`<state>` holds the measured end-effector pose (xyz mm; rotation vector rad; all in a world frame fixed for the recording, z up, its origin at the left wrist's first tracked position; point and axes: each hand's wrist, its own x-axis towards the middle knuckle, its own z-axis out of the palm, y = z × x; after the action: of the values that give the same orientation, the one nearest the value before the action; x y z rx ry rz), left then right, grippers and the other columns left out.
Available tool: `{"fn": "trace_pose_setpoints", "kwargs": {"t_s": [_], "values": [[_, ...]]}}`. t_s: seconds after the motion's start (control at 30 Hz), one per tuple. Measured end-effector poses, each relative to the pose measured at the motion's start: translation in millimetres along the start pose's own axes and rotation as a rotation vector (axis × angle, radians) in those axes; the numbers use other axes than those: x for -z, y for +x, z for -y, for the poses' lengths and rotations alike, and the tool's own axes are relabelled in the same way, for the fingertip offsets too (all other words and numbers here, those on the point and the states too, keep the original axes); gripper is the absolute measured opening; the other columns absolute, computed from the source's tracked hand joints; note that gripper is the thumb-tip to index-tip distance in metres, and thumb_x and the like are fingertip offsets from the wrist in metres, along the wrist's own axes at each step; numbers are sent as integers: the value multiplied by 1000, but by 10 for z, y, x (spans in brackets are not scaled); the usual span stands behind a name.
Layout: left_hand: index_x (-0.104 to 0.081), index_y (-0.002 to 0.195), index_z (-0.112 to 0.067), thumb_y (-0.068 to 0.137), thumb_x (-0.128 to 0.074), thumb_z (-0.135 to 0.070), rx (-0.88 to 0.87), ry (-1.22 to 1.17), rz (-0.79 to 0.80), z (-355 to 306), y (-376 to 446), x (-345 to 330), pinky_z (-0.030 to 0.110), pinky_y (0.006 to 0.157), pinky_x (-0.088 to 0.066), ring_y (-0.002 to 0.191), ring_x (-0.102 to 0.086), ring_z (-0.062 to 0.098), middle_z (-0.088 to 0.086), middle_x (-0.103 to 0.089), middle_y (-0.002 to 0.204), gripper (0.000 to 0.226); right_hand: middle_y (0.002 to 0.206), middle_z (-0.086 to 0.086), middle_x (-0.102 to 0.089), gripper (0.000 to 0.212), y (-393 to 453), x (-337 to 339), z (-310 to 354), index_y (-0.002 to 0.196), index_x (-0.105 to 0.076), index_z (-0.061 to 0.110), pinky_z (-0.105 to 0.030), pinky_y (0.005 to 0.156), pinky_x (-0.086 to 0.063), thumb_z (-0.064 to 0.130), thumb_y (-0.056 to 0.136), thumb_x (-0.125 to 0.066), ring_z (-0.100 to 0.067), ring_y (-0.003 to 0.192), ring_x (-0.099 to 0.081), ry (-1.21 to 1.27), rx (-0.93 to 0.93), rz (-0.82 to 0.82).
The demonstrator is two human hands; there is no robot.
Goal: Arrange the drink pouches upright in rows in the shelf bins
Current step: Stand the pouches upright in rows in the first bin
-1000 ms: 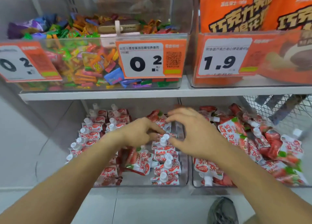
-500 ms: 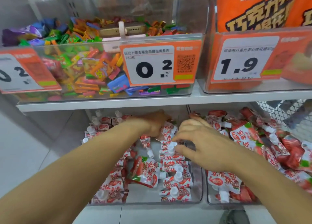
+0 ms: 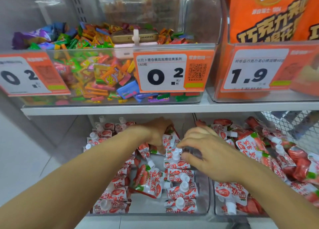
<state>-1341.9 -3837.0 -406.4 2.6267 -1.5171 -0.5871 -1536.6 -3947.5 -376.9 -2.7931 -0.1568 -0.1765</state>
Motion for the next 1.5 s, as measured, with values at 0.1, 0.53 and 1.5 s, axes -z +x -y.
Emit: {"fn": "trace_pose_setpoints", "kwargs": {"t_s": [0.1,0.53,1.5], "values": [[-47,119,-23,54,-92,-37,34,-56,-112,60,-66,-15,28,77,-47,100,-56,19,-3,-56,110,81,107,23,-52,43,-9,13,10,122,-63,34,-20,109,-17,54,94,-39,3,117,-37,-21,-3,6],[-41,127,-32,63,-78,-58,-19,-276,40,137,-160,14,25,84,-50,103,-59,12,-9,-58,116,78,109,18,-56,37,-7,-4,19,124,-62,32,-18,107,-14,48,97,-44,-1,117,-39,-31,-4,-25],[-49,129,-35,87,-63,-48,-101,-312,28,51,-71,-2,34,89,-54,98,-66,16,-6,-62,119,46,113,17,-58,35,-17,-33,-23,122,-65,31,-13,108,-9,45,97,-46,3,122,-35,38,26,-44]]}}
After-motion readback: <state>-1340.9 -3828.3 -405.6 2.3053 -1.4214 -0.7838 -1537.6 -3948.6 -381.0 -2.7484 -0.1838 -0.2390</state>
